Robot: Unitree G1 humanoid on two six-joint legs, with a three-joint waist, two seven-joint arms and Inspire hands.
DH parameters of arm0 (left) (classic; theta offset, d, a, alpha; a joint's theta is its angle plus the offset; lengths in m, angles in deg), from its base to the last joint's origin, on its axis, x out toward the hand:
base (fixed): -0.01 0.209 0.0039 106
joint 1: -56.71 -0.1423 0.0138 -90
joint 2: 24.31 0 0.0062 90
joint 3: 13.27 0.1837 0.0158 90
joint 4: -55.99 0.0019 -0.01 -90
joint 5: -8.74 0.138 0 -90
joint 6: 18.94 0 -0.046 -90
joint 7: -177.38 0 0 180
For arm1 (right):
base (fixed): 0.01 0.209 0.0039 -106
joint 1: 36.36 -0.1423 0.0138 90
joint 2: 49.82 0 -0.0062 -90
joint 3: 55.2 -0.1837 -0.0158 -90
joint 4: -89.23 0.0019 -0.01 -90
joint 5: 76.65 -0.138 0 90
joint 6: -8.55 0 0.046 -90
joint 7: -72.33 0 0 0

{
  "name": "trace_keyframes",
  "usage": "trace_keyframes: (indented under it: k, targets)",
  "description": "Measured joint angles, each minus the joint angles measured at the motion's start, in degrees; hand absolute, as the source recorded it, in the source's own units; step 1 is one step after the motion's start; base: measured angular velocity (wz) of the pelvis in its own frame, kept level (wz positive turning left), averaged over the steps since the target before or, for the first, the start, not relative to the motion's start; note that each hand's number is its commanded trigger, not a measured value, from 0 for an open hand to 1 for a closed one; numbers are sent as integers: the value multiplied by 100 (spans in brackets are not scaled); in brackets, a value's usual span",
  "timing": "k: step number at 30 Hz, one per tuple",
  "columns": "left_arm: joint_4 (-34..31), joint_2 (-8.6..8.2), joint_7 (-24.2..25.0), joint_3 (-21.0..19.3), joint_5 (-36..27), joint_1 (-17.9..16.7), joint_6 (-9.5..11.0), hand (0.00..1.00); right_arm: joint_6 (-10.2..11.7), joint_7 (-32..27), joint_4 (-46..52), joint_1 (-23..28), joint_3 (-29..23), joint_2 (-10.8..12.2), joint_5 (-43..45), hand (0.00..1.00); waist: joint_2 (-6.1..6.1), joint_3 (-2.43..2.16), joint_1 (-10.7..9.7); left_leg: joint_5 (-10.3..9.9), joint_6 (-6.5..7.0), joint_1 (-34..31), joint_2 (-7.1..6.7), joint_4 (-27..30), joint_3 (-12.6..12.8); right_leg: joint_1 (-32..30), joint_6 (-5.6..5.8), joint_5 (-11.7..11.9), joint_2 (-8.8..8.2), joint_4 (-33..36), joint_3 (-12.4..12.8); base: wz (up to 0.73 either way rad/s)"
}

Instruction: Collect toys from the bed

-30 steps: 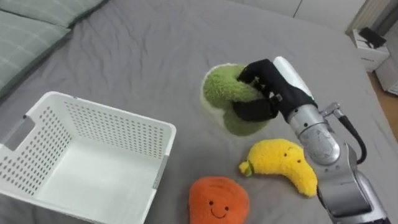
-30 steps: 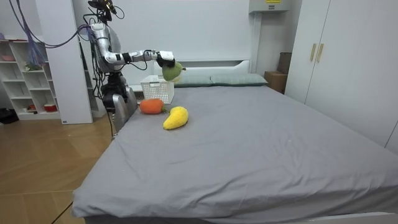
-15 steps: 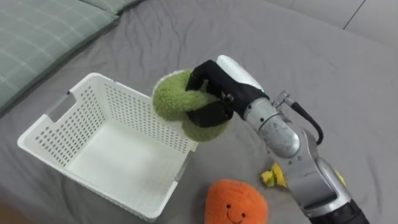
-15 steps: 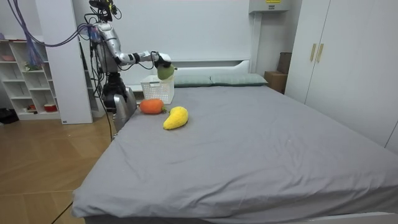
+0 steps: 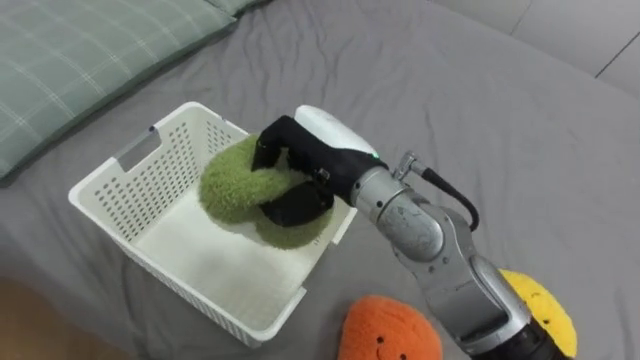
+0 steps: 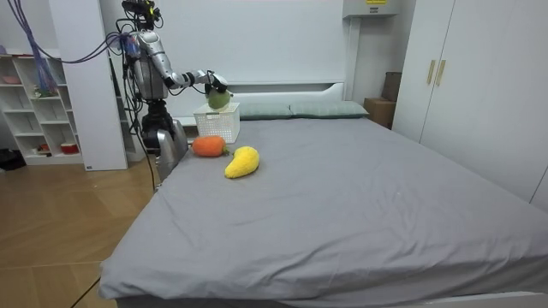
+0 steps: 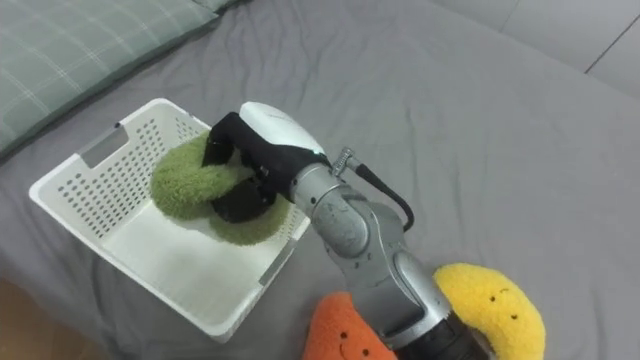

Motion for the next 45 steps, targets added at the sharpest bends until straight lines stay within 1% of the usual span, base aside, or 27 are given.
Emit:
trace_keyframes:
  k: [3, 5, 8, 10, 13, 16, 19, 24, 27, 29, 32, 33, 35, 36, 38, 41, 42, 44, 45]
  targets:
    - [0, 3, 1, 42, -8, 15, 0, 0, 0, 0, -24, -26, 61, 32, 4, 0, 1, 4, 60, 0, 0, -26, -12, 30, -52, 2, 0, 0, -5, 1, -40, 9]
    - [-6, 14, -9, 127, -9, 29, -3, 0, 0, -1, -71, -75, 113, 35, 6, 0, -7, 7, 50, 13, 2, -59, -30, 51, -113, 1, 1, -1, -18, 2, -90, 13]
    - [-16, 18, -29, 124, -12, 30, -8, 0, -3, -18, -229, -140, 182, 32, 3, 0, -24, 2, 57, 17, 2, -64, -35, 51, -120, 3, 1, -1, -20, 4, -93, 4]
    - [-37, 32, -34, 122, -13, 32, -8, 0, -11, -20, -255, -139, 279, 23, 3, 0, -66, 1, 55, 22, 2, -73, -40, 52, -140, 5, 1, -1, -26, 4, -132, 5]
    - [-67, 35, -35, 117, -13, 32, -8, 0, -72, -46, -293, -139, 277, 16, 9, 0, -106, -2, 59, 26, 5, -73, -43, 58, -141, 7, 1, -1, -29, 5, -134, 0]
    - [-164, 34, -36, 116, -13, 30, -16, 0, -126, -99, -327, -139, 277, -2, 54, 0, -121, 5, 59, 26, 5, -78, -44, 73, -141, 11, 1, 0, -30, 6, -133, 0]
    - [-243, 28, -38, 96, -10, 29, -16, 0, -127, -101, -356, -138, 276, -21, 75, 0, -119, 6, 57, 26, 5, -79, -44, 74, -141, 11, 1, 0, -29, 5, -127, 0]
    - [-249, -14, -43, -120, 2, 21, -51, 0, -171, -119, -409, -134, 241, -44, 108, 0, -115, 9, 33, 26, 5, -98, -48, 77, -153, 7, 2, 0, -28, -3, -124, 0]
    - [-249, -7, -43, -262, 74, 21, -61, 0, -161, -149, -413, -134, 137, -117, 136, 0, -110, 12, 18, 25, 5, -106, -47, 82, -161, 3, 2, 0, -28, -3, -127, 0]
    - [-249, -2, -42, -290, 65, 21, -61, 0, -102, -151, -436, -134, 19, -193, 154, 0, -103, 16, 0, 26, 5, -98, -47, 84, -148, 4, 2, 0, -32, -2, -127, 0]
    - [-238, 8, -38, -273, 43, 18, -61, 0, -101, -291, -469, -125, -140, -252, 151, 0, -44, 55, -189, 37, 16, -95, -50, 103, -123, 13, 3, 1, -41, 5, -125, 0]
    - [-238, 7, -35, -272, 44, 18, -61, 0, -101, -318, -469, -117, -168, -252, 149, 0, -34, 54, -235, 38, 18, -96, -51, 103, -121, 13, 5, 2, -43, 6, -124, 0]
    - [-226, 6, -31, -278, 53, 25, -61, 0, -92, -379, -467, -98, -254, -261, 150, 0, -8, 46, -346, 38, 19, -96, -51, 103, -114, 10, 7, 3, -43, 7, -116, 0]
    - [-227, -1, -28, -281, 54, 26, -61, 0, -40, -392, -467, -78, -367, -263, 154, 0, 12, 44, -423, 38, 20, -97, -51, 103, -114, 8, 8, 4, -43, 8, -109, -4]
    - [-232, -21, -27, -279, 54, 27, -61, 0, 13, -465, -464, -44, -527, -288, 147, 0, 43, 38, -456, 38, 20, -77, -48, 93, -77, -1, 10, 5, -40, 10, -60, -11]
    - [-230, -40, -44, -266, 44, 22, -61, 0, 23, -603, -461, 4, -730, -309, 144, 0, 89, 10, -509, 37, 22, 3, -32, 45, 19, 8, 10, 5, -32, 18, 39, -17]
    - [-228, -37, -45, -261, 2, 13, -61, 0, 50, -662, -461, 25, -795, -316, 46, 0, 110, 3, -580, 39, 23, 59, -27, 52, 55, 15, 10, 5, -29, 18, 84, -11]
    - [-238, -38, -49, -273, -3, -5, -62, 0, 185, -785, -461, 165, -1021, -378, -250, 0, 141, -10, -734, 38, 23, 90, -22, 40, 99, 28, 12, 6, -23, 19, 161, -9]
    - [-238, -40, -49, -283, -2, -6, -62, 0, 219, -795, -461, 197, -1098, -407, -335, 0, 148, -10, -773, 39, 25, 88, -22, 40, 101, 27, 14, 7, -24, 19, 167, -6]
